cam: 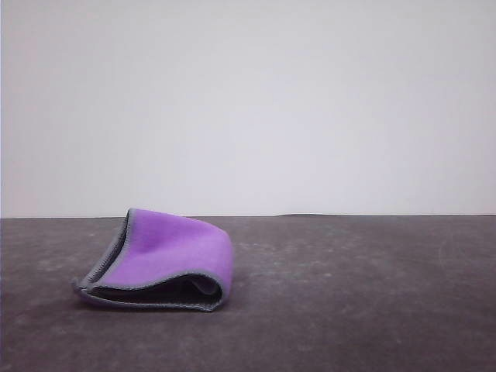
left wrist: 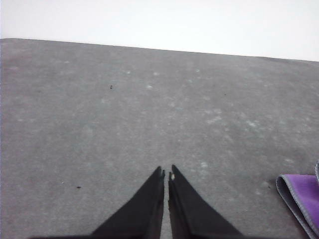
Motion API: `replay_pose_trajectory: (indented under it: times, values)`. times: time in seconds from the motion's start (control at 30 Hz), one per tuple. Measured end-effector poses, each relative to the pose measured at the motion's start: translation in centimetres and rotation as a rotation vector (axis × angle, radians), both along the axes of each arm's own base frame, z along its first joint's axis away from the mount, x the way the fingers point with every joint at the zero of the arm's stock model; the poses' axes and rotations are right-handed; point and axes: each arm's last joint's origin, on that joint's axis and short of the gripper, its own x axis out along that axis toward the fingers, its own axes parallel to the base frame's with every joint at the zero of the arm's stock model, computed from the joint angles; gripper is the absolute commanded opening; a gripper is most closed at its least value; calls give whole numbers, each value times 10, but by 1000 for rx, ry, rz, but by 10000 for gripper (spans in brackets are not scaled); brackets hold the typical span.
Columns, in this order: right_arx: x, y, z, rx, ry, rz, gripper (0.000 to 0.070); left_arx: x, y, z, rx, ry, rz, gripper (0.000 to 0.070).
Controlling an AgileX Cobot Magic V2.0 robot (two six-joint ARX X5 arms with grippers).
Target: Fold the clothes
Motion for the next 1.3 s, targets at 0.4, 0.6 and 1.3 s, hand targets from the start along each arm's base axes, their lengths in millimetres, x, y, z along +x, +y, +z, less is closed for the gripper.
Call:
replay_pose_trajectory:
  times: [0.4,0.6,1.3]
  values:
    - [0,0,0,0,0,0,16,0,0,0,0,0,0,0]
    - [0,0,0,0,0,0,16,0,0,0,0,0,0,0]
    - [0,0,0,0,0,0,16,0,0,0,0,0,0,0]
